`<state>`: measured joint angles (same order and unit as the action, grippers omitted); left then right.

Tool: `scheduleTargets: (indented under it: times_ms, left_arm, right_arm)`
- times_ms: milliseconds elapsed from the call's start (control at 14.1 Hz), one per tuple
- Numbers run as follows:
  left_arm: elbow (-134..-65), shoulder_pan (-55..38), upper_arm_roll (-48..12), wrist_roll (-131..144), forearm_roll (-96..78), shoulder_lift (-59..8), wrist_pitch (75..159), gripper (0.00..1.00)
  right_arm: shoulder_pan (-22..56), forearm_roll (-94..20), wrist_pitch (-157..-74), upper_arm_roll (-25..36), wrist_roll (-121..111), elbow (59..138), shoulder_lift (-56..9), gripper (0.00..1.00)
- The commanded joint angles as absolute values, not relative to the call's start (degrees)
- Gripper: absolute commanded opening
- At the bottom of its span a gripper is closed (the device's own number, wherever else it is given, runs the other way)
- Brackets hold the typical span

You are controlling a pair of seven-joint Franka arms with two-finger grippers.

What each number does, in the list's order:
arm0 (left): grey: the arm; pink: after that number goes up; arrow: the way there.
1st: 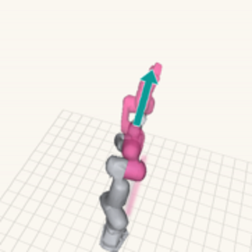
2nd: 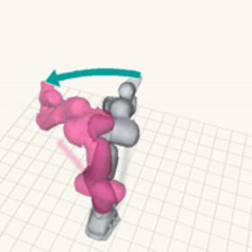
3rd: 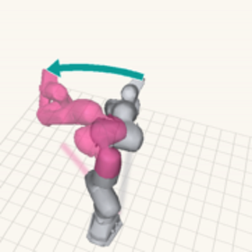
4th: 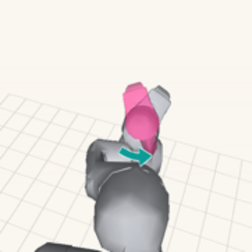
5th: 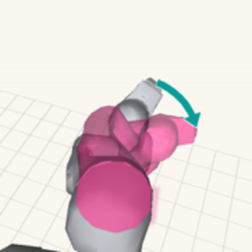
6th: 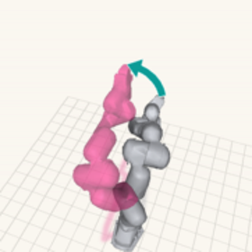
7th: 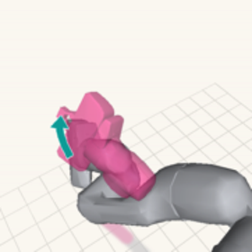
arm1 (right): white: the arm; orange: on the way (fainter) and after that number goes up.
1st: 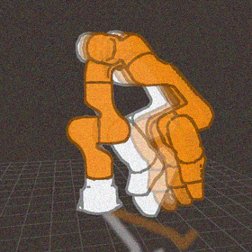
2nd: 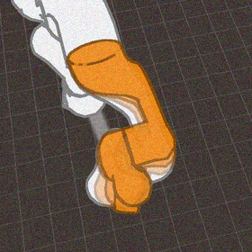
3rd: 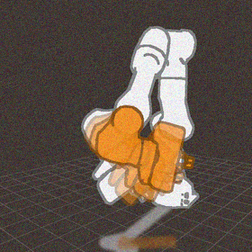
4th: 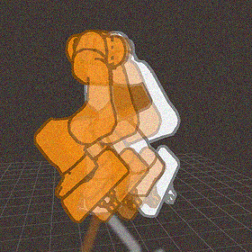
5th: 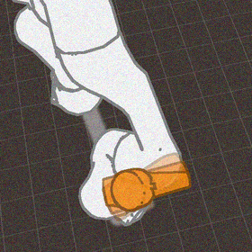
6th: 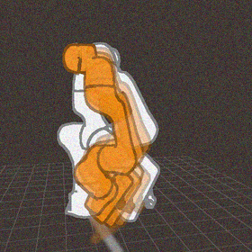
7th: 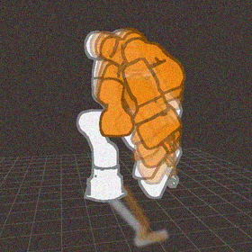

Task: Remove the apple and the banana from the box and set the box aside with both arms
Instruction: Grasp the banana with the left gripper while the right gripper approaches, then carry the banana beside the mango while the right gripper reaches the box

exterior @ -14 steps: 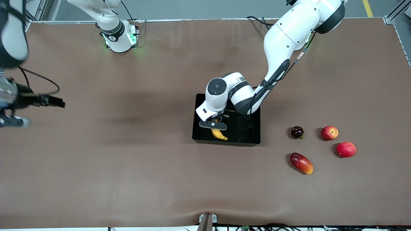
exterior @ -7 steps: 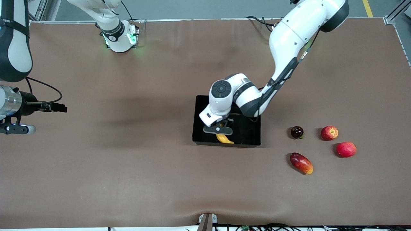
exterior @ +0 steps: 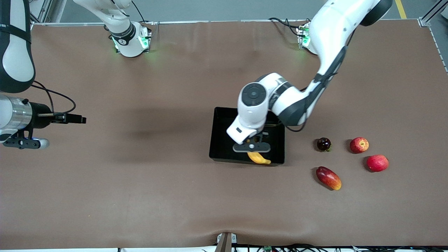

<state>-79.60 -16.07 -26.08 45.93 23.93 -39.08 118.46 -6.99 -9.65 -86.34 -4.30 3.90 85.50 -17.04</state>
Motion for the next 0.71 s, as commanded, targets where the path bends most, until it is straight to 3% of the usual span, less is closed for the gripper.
scheduleTargets:
  times_ms: [0, 354, 638]
  left_arm:
    - [-80.6, -11.5, -26.4, 40.3, 21.4, -34.9, 115.7, 0.00]
    - [-80.8, -0.9, -26.1, 30.3, 20.0, -33.6, 115.1, 0.00]
    - [-81.1, 8.2, -25.8, 18.6, 20.5, -35.7, 115.4, 0.00]
  right_arm:
    - [-5.0, -12.5, -86.0, -4.9, 10.0, 85.1, -17.0, 1.00]
    - [7.2, -12.7, -92.7, -5.0, 20.6, 85.0, -20.0, 1.00]
    - [16.8, -12.6, -102.7, -4.9, 31.1, 85.0, -25.0, 1.00]
